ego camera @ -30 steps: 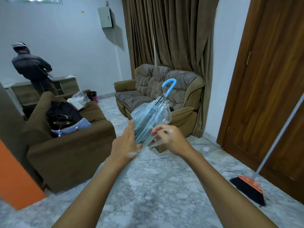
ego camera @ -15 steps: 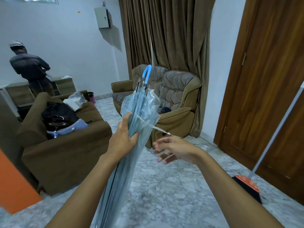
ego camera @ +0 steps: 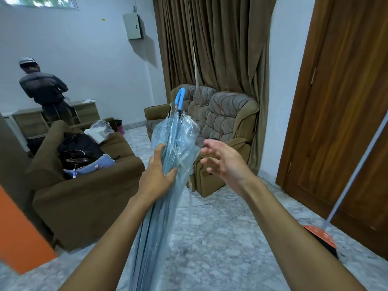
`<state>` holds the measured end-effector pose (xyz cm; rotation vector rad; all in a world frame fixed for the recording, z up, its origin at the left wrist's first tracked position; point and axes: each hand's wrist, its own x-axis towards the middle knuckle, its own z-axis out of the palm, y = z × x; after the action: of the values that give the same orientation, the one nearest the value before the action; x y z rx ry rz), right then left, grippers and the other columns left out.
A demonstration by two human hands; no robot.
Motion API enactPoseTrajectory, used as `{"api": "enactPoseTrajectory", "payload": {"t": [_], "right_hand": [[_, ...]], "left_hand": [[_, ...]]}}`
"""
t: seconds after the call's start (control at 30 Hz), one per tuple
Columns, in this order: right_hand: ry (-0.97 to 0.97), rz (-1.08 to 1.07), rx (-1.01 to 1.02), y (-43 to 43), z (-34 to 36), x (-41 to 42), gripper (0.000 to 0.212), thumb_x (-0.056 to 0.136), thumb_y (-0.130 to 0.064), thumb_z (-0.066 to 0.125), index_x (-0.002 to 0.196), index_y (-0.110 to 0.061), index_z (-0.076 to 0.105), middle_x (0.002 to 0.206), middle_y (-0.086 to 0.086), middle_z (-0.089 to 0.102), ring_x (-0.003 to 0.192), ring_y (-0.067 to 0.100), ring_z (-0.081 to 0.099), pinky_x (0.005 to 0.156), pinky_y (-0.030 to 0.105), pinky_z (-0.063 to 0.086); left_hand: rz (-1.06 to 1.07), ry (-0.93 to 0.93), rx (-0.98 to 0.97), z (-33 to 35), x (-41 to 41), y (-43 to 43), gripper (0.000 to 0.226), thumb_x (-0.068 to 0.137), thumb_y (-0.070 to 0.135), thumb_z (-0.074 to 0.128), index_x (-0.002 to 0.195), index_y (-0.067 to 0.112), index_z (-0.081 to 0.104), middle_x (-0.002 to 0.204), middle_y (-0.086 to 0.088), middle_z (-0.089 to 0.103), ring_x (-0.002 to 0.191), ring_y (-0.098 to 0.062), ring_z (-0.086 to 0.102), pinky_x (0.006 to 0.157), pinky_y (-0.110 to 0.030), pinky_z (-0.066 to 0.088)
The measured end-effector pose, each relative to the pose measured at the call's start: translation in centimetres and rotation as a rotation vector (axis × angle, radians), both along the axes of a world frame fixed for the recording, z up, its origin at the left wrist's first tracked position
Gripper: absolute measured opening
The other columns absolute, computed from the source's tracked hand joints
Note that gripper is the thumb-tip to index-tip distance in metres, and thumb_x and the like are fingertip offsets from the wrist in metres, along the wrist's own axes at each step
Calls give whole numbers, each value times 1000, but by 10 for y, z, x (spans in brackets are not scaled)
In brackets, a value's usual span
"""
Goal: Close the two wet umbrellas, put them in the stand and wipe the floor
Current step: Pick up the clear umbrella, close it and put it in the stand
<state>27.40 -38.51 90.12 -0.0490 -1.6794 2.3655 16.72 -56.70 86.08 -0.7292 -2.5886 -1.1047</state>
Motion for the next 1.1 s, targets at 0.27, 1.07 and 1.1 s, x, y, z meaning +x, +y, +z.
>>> {"api": "enactPoseTrajectory", "payload": {"t": [0.27,1.07,1.1], "right_hand": [[-106,-102,831,-30,-25,-30,27,89,-44,66,105,-23,73,97,-11,70,87,3,62,78,23,48],[-11,-243,559,3,-38,-27,10,86,-23,74,96,-20,77,94,-4,76,89,7,68,77,19,53],[-9,-228,557,3,-38,-26,11,86,-25,74,97,-22,76,95,-4,76,91,8,68,80,21,54]], "left_hand": [[-87,-42,73,5,10,2,73,82,45,63,137,48,16,133,-2,55,110,-25,61,90,-52,52],[-164,-319,682,2,5,-17,67,89,18,70,134,39,25,124,-3,60,100,-9,65,78,-23,51],[-166,-340,714,2,5,-17,67,89,16,69,133,39,25,125,-5,60,100,-10,65,79,-25,52]]}}
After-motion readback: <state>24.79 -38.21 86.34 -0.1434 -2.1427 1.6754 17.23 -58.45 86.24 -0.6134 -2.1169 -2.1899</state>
